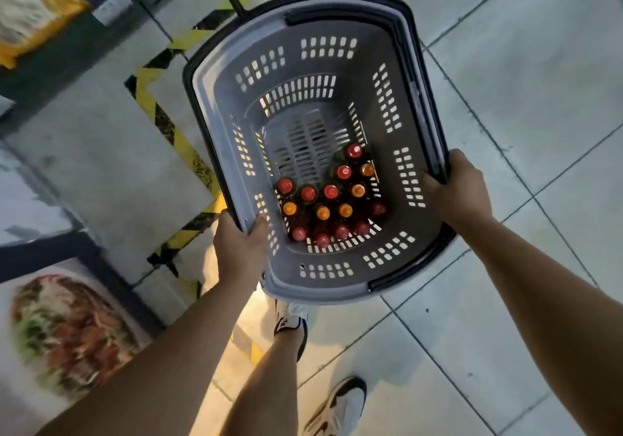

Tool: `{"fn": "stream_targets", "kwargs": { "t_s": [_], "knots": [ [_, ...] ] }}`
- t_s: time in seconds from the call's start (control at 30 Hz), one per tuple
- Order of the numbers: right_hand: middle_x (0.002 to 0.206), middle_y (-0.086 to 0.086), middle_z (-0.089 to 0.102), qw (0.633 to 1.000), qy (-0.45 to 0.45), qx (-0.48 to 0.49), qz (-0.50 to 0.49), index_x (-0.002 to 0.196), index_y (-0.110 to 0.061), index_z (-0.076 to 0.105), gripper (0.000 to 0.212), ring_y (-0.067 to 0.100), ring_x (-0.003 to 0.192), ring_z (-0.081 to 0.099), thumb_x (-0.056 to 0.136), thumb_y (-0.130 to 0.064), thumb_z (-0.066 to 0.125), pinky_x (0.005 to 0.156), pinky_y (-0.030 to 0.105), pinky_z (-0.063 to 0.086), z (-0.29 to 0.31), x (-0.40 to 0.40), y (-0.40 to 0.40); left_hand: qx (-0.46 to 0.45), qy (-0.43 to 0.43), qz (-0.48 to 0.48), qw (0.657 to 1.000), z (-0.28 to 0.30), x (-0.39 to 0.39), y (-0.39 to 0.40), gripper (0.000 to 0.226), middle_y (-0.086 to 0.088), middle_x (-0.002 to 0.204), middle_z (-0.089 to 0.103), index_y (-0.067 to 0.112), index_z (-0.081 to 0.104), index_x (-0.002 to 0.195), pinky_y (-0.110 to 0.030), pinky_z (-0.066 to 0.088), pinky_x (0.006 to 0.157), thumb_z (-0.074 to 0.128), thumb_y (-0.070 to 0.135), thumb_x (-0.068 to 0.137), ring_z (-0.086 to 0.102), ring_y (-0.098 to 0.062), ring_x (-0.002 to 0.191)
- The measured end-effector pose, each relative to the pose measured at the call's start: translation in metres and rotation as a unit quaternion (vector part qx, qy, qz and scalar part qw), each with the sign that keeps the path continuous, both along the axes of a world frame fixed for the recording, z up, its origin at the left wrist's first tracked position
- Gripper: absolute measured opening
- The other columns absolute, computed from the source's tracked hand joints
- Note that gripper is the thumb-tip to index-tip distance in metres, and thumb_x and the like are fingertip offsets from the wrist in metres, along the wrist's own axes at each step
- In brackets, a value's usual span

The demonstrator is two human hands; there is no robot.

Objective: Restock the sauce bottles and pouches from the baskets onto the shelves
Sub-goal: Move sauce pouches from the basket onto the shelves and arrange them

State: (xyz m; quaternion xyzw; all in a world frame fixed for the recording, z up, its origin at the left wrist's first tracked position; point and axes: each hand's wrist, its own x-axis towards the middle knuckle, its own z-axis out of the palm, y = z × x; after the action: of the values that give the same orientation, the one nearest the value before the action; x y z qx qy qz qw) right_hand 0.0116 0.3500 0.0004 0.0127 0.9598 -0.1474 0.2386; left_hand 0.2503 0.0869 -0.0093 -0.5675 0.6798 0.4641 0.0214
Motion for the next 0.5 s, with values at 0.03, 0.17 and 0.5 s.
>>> {"fn": "stream_targets", "kwargs": {
  "t_s": [0.03,0.17,0.5],
  "knots": [
    [0.082,-0.005,0.062,1.000,-0.003,-0.012,-0.013,0.092,-0.028,0.044,0.029,0.021,0.070,0.061,0.082,-0.049,0.060,0.061,0.041,0.054,0.003,0.008,0.001,0.001,-0.002,-0.004,1.000,0.004,0.000,-0.004,0.027,-0.002,0.097,0.065,0.017,0.054,0.103,-0.036,0.057,0.068,0.072,0.033,0.091,0.067,-0.021,0.085],
    [0.082,-0.009,0.063,0.995,0.020,-0.063,-0.076,0.092,-0.030,0.048,0.028,0.016,0.070,0.062,0.080,-0.053,0.061,0.058,0.036,0.052,0.021,0.059,0.026,-0.025,0.010,-0.054,0.998,0.024,0.012,-0.011,0.027,-0.001,0.095,0.065,0.018,0.054,0.099,-0.036,0.056,0.072,0.073,0.035,0.090,0.068,-0.020,0.086],
    [0.089,-0.011,0.068,0.975,0.057,-0.161,-0.142,0.099,-0.027,0.060,0.031,0.010,0.079,0.066,0.075,-0.043,0.072,0.066,0.033,0.053,0.113,0.200,0.121,-0.052,0.029,-0.110,0.992,0.115,0.114,0.056,0.032,-0.004,0.102,0.070,0.015,0.061,0.109,-0.042,0.059,0.083,0.075,0.032,0.086,0.068,-0.022,0.092]
  ]
}}
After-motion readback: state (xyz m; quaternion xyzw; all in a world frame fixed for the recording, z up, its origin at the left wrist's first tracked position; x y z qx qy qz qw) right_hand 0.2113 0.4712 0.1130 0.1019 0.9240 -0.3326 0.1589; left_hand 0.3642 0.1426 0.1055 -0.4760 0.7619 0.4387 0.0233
